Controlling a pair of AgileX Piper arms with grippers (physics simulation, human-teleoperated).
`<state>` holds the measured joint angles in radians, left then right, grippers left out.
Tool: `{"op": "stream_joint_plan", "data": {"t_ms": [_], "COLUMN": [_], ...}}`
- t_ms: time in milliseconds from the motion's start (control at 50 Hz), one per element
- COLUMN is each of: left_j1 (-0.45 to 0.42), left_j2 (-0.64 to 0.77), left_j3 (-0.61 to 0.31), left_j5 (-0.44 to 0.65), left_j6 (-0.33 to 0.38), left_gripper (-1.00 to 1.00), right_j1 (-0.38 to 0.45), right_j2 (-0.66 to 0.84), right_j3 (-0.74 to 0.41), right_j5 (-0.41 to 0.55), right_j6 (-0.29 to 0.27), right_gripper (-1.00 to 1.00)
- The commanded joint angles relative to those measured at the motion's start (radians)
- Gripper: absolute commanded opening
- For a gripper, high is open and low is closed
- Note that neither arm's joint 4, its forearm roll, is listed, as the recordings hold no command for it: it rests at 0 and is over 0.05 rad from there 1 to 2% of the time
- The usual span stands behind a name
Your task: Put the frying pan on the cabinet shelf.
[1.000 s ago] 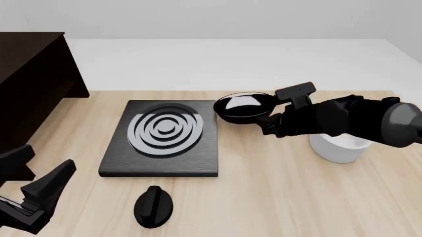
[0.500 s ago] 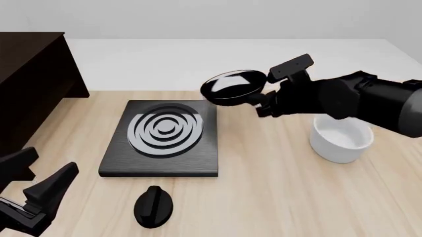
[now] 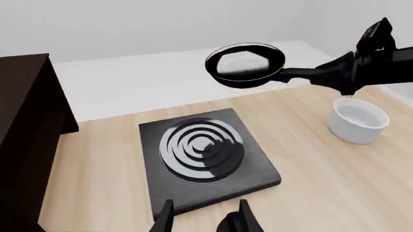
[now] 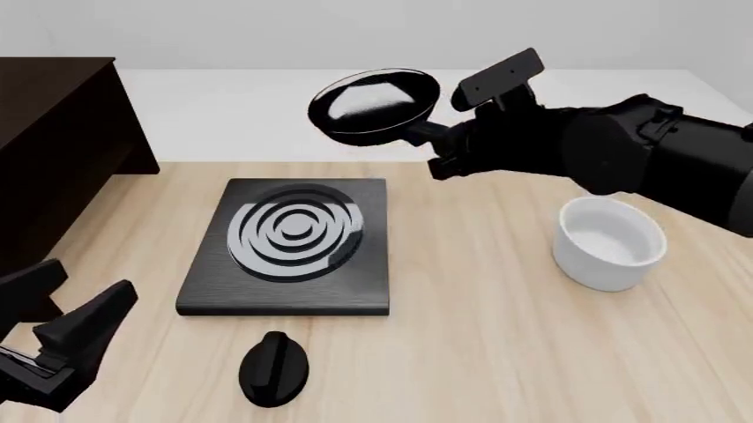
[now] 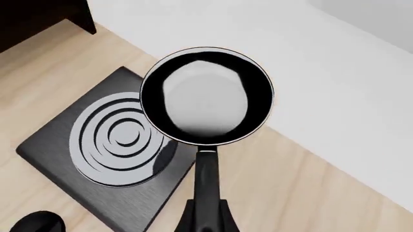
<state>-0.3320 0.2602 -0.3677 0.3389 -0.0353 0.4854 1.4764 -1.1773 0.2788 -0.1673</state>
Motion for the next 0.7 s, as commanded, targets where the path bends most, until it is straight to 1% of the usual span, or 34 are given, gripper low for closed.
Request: {"op": "stream_joint_plan", "data": {"t_ms": [20, 60, 80, 100, 120, 140, 160, 220, 280, 320, 360, 380, 400, 480, 500, 540, 560, 580, 600, 620, 640, 680, 700], "left_j1": [0.005, 0.006, 0.011, 0.019, 0.016, 0.004, -0.019, 0.007, -0.021, -0.041, -0.035, -0.050, -0.061, -0.081, -0.079, -0.078, -0.069, -0.063, -0.075, -0.077, -0.075, -0.072, -0.070], "left_j2": [0.030, 0.031, 0.044, 0.070, 0.070, 0.074, 0.076, 0.083, 0.074, 0.058, 0.064, 0.069, 0.043, 0.022, 0.022, 0.020, 0.014, -0.004, -0.008, 0.022, 0.021, 0.035, 0.041], "left_j3": [-0.037, -0.055, -0.056, -0.054, -0.062, -0.072, -0.071, -0.072, -0.076, -0.087, -0.084, -0.071, -0.094, -0.082, -0.089, -0.090, -0.088, -0.110, -0.144, -0.131, -0.120, -0.137, -0.149], "left_j5": [0.018, 0.025, 0.025, 0.023, 0.022, 0.025, 0.026, 0.019, 0.035, 0.045, 0.055, 0.052, 0.061, 0.068, 0.071, 0.067, 0.059, 0.053, 0.056, 0.054, 0.045, 0.036, 0.037], "left_j6": [-0.113, -0.162, -0.195, -0.249, -0.273, -0.253, -0.277, -0.349, -0.442, -0.463, -0.533, -0.577, -0.557, -0.627, -0.623, -0.637, -0.661, -0.641, -0.588, -0.622, -0.656, -0.641, -0.622], "left_gripper": [1.00, 1.00, 1.00, 1.00, 1.00, 1.00, 1.00, 1.00, 1.00, 1.00, 1.00, 1.00, 1.00, 1.00, 1.00, 1.00, 1.00, 1.00, 1.00, 1.00, 1.00, 1.00, 1.00], "right_j1": [0.085, 0.095, 0.101, 0.102, 0.115, 0.119, 0.120, 0.133, 0.149, 0.157, 0.171, 0.177, 0.183, 0.201, 0.205, 0.213, 0.218, 0.222, 0.225, 0.230, 0.231, 0.243, 0.251], "right_j2": [-0.015, -0.011, -0.008, -0.008, 0.001, 0.002, 0.005, 0.018, 0.031, 0.036, 0.043, 0.045, 0.048, 0.058, 0.061, 0.066, 0.070, 0.074, 0.076, 0.079, 0.082, 0.091, 0.099], "right_j3": [-0.043, -0.047, -0.052, -0.054, -0.064, -0.072, -0.083, -0.113, -0.141, -0.150, -0.167, -0.173, -0.176, -0.191, -0.195, -0.200, -0.206, -0.212, -0.217, -0.223, -0.227, -0.241, -0.252], "right_j5": [-0.047, -0.049, -0.049, -0.048, -0.039, -0.037, -0.033, -0.020, -0.017, -0.018, -0.013, -0.012, -0.013, -0.013, -0.012, -0.013, -0.012, -0.012, -0.011, -0.012, -0.013, -0.013, -0.011], "right_j6": [0.010, 0.012, 0.019, 0.020, 0.020, 0.023, 0.029, 0.034, 0.037, 0.035, 0.038, 0.041, 0.042, 0.053, 0.052, 0.051, 0.055, 0.055, 0.056, 0.059, 0.058, 0.059, 0.061], "right_gripper": [-1.00, -1.00, -1.00, -1.00, -1.00, -1.00, -1.00, -1.00, -1.00, -1.00, -1.00, -1.00, -1.00, -1.00, -1.00, -1.00, -1.00, -1.00, -1.00, -1.00, -1.00, -1.00, -1.00]}}
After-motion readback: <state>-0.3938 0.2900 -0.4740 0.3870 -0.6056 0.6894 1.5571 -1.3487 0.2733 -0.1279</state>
